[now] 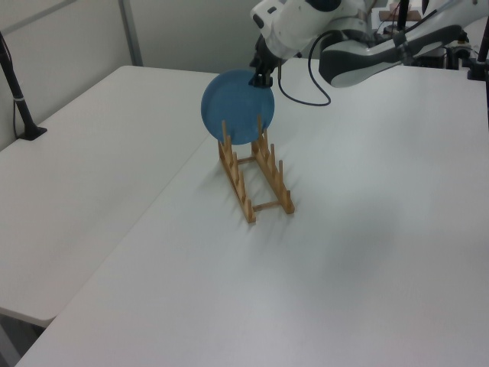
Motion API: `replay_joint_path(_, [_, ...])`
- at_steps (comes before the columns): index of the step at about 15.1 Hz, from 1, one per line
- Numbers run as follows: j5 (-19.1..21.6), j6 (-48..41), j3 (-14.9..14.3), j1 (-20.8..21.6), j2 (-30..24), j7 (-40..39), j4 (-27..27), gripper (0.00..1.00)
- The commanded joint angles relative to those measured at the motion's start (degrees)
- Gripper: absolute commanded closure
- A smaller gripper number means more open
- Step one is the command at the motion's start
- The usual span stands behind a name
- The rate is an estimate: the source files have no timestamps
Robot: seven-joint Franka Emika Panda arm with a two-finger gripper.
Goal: Pick plate from plate rack
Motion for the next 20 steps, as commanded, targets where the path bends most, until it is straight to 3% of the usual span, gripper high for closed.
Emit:
replay_joint_path(1, [-0.28, -0.15, -0.12, -0.26, 0.74, -0.05, 1.38, 0.59])
replay_joint_path(9, [-0.37, 0.20, -0.12, -1.23, 0.83, 0.12, 2.08, 0.62])
replay_joint_path(14, [-0.46, 0.29, -0.12, -1.40, 1.00, 0.03, 2.08, 0.75])
replay_joint_path(20, [-1.69, 0.46, -0.21, -1.75, 2.15, 0.21, 2.96, 0.77])
